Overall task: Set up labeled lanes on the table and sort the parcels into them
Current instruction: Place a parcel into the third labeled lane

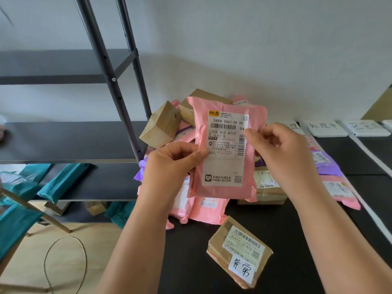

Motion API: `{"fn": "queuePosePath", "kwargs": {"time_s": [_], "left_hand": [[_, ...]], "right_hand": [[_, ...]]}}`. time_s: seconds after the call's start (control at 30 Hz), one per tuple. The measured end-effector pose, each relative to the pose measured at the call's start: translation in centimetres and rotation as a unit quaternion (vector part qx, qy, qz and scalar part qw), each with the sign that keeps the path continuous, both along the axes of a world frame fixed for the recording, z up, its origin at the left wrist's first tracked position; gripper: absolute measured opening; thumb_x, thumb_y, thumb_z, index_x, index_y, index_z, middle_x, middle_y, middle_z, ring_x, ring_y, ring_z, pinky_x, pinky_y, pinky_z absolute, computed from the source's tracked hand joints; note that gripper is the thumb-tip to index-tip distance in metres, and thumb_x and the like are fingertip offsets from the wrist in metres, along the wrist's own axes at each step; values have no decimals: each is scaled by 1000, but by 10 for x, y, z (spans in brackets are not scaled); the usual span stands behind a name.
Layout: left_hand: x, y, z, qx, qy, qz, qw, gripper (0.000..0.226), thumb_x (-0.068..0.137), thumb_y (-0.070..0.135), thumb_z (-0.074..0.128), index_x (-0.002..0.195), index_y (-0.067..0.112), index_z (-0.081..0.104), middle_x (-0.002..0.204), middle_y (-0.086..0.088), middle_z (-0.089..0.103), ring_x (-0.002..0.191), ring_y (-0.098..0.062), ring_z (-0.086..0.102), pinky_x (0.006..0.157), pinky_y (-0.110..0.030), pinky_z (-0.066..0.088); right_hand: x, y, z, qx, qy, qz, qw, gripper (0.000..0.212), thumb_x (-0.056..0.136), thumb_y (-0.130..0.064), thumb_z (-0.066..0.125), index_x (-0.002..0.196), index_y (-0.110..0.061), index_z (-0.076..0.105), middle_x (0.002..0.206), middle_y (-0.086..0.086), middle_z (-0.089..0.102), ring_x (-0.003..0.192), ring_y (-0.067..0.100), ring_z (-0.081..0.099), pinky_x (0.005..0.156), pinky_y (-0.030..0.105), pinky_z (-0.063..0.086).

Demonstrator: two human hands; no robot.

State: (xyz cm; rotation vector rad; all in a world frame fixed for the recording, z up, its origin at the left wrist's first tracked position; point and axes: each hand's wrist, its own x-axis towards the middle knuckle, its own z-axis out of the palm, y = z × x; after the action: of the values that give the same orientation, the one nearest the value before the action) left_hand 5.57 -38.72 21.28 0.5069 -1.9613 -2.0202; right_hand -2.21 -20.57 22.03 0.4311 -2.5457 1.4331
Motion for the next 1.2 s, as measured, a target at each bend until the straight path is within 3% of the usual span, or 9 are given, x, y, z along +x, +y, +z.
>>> {"fn": "queuePosePath", "kwargs": {"time_s": [0.2,0.43,0.57,0.63,0.77,0.9,1.1,1.2], "left_hand": [[2,4,5,-9,-8,-12,1000,13,83,18,76,89,7,75,85,-3,77,83,-24,74,81,-35,60],[3,11,12,-10,11,40,999,16,85,26,74,92,12,73,83,3,76,73,-10,73,59,-17,55],[1,11,17,-16,5,60,998,14,85,29,74,92,17,75,81,6,76,71,-8,73,57,-14,53],[3,9,17,-13,1,53,999,13,86,27,73,91,15,76,80,5,76,70,-8,73,58,-15,54],[8,4,20,37,-2,29,999,14,87,25,72,89,11,75,86,0,77,79,-17,75,70,-28,60],[10,3,27,113,2,1,994,22,84,25,71,96,7,73,92,-7,77,85,-24,75,73,-34,61],[14,2,29,152,17,-3,988,21,82,27,72,93,9,72,94,-9,77,84,-25,75,69,-33,62],[14,0,28,152,32,28,987,22,85,26,70,98,8,73,95,-8,77,85,-26,75,70,-33,62]], "right_hand": [[5,7,4,-62,-31,31,997,16,95,-23,63,83,-13,65,77,-4,69,73,8,64,62,15,49],[14,12,7,-116,-81,105,984,18,96,-21,60,90,-6,67,84,5,71,83,20,67,73,26,52],[17,10,8,-145,-115,132,974,17,96,-18,59,89,-4,66,84,-1,74,83,14,70,73,20,54],[18,10,7,-165,-132,134,968,16,96,-17,59,90,-4,67,87,-2,75,87,14,72,82,29,56],[15,8,6,-206,-158,126,958,14,94,-18,60,88,-11,71,91,4,76,91,23,72,90,46,55],[11,7,5,-211,-155,124,957,20,93,-22,63,78,-21,74,90,5,75,86,21,70,85,43,50],[17,6,6,-202,-135,100,965,14,90,-27,66,85,-15,73,90,3,75,90,23,71,92,48,54],[22,7,8,-167,-106,81,977,29,81,-44,68,90,-16,71,87,5,72,87,26,69,88,43,57]]}}
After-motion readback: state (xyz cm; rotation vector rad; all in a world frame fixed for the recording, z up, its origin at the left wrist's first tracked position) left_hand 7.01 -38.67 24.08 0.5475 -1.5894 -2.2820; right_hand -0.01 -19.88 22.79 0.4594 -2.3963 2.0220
